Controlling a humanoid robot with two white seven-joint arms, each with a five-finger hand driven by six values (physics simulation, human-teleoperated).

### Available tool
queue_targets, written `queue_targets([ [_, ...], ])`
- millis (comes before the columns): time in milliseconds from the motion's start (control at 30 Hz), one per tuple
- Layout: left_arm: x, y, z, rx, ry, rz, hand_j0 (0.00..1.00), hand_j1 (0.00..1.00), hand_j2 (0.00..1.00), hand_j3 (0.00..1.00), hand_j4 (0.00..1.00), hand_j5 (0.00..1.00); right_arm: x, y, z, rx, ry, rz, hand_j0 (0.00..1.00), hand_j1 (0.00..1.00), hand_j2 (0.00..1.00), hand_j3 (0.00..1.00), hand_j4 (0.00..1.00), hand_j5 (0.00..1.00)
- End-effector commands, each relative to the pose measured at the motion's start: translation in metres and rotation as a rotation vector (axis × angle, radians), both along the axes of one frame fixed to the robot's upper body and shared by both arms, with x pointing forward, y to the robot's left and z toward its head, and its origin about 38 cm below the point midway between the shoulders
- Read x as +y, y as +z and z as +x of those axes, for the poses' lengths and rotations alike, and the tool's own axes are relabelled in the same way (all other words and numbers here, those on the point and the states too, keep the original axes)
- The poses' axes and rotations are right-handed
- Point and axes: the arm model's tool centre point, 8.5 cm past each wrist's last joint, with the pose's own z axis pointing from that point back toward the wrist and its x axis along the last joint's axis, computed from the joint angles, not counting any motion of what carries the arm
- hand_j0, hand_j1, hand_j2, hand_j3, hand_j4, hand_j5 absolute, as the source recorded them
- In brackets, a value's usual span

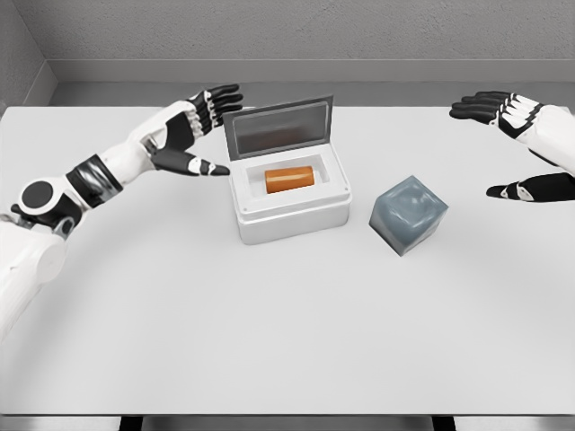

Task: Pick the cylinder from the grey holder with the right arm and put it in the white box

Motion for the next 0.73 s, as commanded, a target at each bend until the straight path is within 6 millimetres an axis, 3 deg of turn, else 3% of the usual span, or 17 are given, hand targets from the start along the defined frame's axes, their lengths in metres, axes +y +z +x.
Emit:
queue_targets([
  [0, -0.005, 0.008, -0.002, -0.020, -0.019, -0.012, 1.00, 1.00, 1.00, 1.00, 1.00, 1.00, 0.000, 0.001, 0.000, 0.002, 0.000, 0.007, 1.00, 1.00, 1.00, 1.00, 1.00, 1.00],
  [233, 0.005, 0.012, -0.003, -0.029, -0.008, 0.001, 1.00, 1.00, 1.00, 1.00, 1.00, 1.00, 0.000, 0.001, 0.000, 0.002, 0.000, 0.007, 1.00, 1.00, 1.00, 1.00, 1.00, 1.00],
  [300, 0.020, 0.015, -0.004, -0.037, 0.012, 0.024, 1.00, 1.00, 1.00, 1.00, 1.00, 1.00, 0.000, 0.001, 0.000, 0.002, 0.000, 0.007, 1.00, 1.00, 1.00, 1.00, 1.00, 1.00],
  [367, 0.047, 0.021, -0.006, -0.042, 0.045, 0.074, 1.00, 1.00, 1.00, 1.00, 1.00, 1.00, 0.000, 0.001, 0.000, 0.002, 0.000, 0.007, 1.00, 1.00, 1.00, 1.00, 1.00, 1.00],
  [467, 0.106, 0.034, -0.013, -0.043, 0.126, 0.184, 1.00, 1.00, 1.00, 1.00, 1.00, 1.00, 0.000, 0.001, 0.000, 0.002, 0.000, 0.007, 1.00, 1.00, 1.00, 1.00, 1.00, 1.00],
  [600, 0.152, 0.050, -0.022, -0.044, 0.193, 0.271, 1.00, 1.00, 1.00, 1.00, 1.00, 1.00, 0.000, 0.001, 0.000, 0.002, 0.000, 0.007, 1.00, 1.00, 1.00, 1.00, 1.00, 1.00],
  [700, 0.166, 0.054, -0.024, -0.038, 0.219, 0.276, 1.00, 1.00, 1.00, 1.00, 1.00, 1.00, 0.000, 0.001, 0.000, 0.002, 0.000, 0.007, 1.00, 1.00, 1.00, 1.00, 1.00, 1.00],
])
